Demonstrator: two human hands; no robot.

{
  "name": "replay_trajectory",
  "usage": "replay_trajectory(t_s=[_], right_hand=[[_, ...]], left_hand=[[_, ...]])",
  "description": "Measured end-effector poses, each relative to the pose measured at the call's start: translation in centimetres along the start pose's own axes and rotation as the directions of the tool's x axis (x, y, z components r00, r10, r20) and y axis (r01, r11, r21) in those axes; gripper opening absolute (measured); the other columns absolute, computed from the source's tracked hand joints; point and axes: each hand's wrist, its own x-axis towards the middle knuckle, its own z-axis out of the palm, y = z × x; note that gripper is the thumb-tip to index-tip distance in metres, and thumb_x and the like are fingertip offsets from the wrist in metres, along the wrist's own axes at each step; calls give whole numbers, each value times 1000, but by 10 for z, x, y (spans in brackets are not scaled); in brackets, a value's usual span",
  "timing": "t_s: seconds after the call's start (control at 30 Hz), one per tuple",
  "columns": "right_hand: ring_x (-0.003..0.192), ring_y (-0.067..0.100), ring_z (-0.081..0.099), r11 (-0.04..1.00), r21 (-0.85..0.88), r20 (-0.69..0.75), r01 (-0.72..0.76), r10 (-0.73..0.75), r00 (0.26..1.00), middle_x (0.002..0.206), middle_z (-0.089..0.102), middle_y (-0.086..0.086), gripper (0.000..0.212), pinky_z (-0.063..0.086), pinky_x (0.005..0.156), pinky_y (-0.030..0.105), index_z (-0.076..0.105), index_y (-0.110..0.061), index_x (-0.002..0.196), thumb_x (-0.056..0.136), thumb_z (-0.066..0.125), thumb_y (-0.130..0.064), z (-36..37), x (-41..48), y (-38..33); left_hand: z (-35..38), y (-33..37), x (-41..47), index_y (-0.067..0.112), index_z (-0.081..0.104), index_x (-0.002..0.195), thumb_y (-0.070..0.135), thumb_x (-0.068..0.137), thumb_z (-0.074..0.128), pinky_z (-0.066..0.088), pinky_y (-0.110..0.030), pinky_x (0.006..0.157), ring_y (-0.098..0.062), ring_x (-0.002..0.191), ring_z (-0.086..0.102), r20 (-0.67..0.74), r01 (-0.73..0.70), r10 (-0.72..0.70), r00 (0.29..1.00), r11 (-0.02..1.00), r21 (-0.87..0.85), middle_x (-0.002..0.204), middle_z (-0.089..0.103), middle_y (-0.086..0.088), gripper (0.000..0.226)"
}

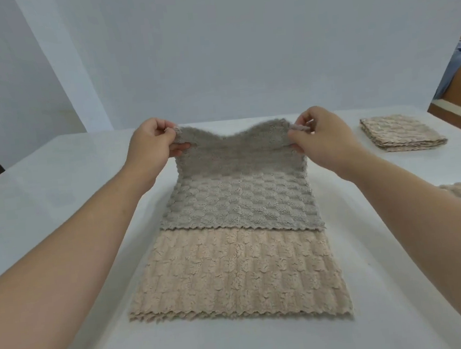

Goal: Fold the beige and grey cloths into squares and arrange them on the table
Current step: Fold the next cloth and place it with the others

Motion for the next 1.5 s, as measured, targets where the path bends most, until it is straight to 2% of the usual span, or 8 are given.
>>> replay_trajectory(t_s=[0.13, 0.27, 0.37, 0.47, 0.6, 0.87, 1.2, 1.5], right_hand=[[75, 12, 63, 976, -164, 55, 145, -137, 989, 85, 67, -6, 8, 43, 54, 14, 58, -23, 94, 96, 64, -28, -2, -42, 10], [89, 12, 65, 966, -166, 103, 198, -183, 978, 90, 67, -8, 7, 53, 76, 29, 59, -26, 94, 94, 67, -24, 3, -72, 27], [87, 8, 59, 946, -205, 129, 250, -227, 965, 90, 64, -12, 8, 44, 72, 19, 58, -28, 92, 91, 65, -23, 7, -85, 43], [89, 11, 57, 931, -219, 159, 291, -261, 952, 97, 64, -10, 11, 43, 75, 22, 55, -29, 91, 89, 62, -21, 8, -90, 53], [92, 16, 58, 927, -200, 180, 317, -283, 942, 101, 66, -6, 21, 47, 82, 33, 48, -35, 85, 85, 61, -18, 6, -93, 63], [88, 22, 58, 833, -240, 229, 498, -450, 863, 105, 61, -2, 21, 49, 80, 39, 47, -28, 89, 81, 61, -14, 6, -102, 77], [91, 30, 62, 613, -402, 287, 680, -621, 730, 106, 63, 7, 10, 53, 70, 40, 60, -9, 88, 79, 64, -6, 6, -101, 80], [89, 33, 60, 592, -450, 328, 669, -587, 740, 94, 64, 7, 7, 49, 77, 45, 56, -11, 90, 84, 56, -15, 5, -101, 80]], left_hand=[[-12, -18, -32, 13, 60, 95, 5, 104, 48, 59, -41, 81, -29, 89, 76, 45, 9, -10, 999, 1000, 23, 105, 72, -20, 17], [-22, -35, -61, 12, 59, 95, 1, 105, 45, 57, -36, 78, -33, 87, 75, 94, 5, -6, 996, 1000, 11, 96, 72, -19, 20], [-30, -50, -73, 12, 57, 97, 5, 106, 43, 57, -45, 86, -37, 91, 74, 166, -13, 5, 986, 999, 48, 102, 71, -26, 18], [-39, -63, -79, 22, 61, 95, 22, 98, 47, 51, -57, 99, -34, 104, 70, 222, -94, 63, 973, 987, 131, 108, 73, -12, 14], [-40, -68, -88, 23, 56, 87, 17, 93, 42, 50, -41, 97, -19, 108, 65, 274, -277, 199, 941, 918, 283, 107, 73, 7, 16], [-37, -76, -91, 12, 55, 82, 4, 84, 44, 44, -18, 84, -11, 99, 62, 265, -386, 305, 915, 856, 345, 105, 72, 4, 13], [-35, -73, -94, 13, 54, 74, 0, 77, 43, 40, -14, 83, -8, 99, 59, 354, -513, 376, 856, 698, 499, 103, 66, 3, 17], [-36, -77, -93, 19, 54, 72, 8, 78, 43, 45, -26, 86, -2, 102, 58, 338, -491, 357, 871, 660, 568, 101, 67, 10, 15]])
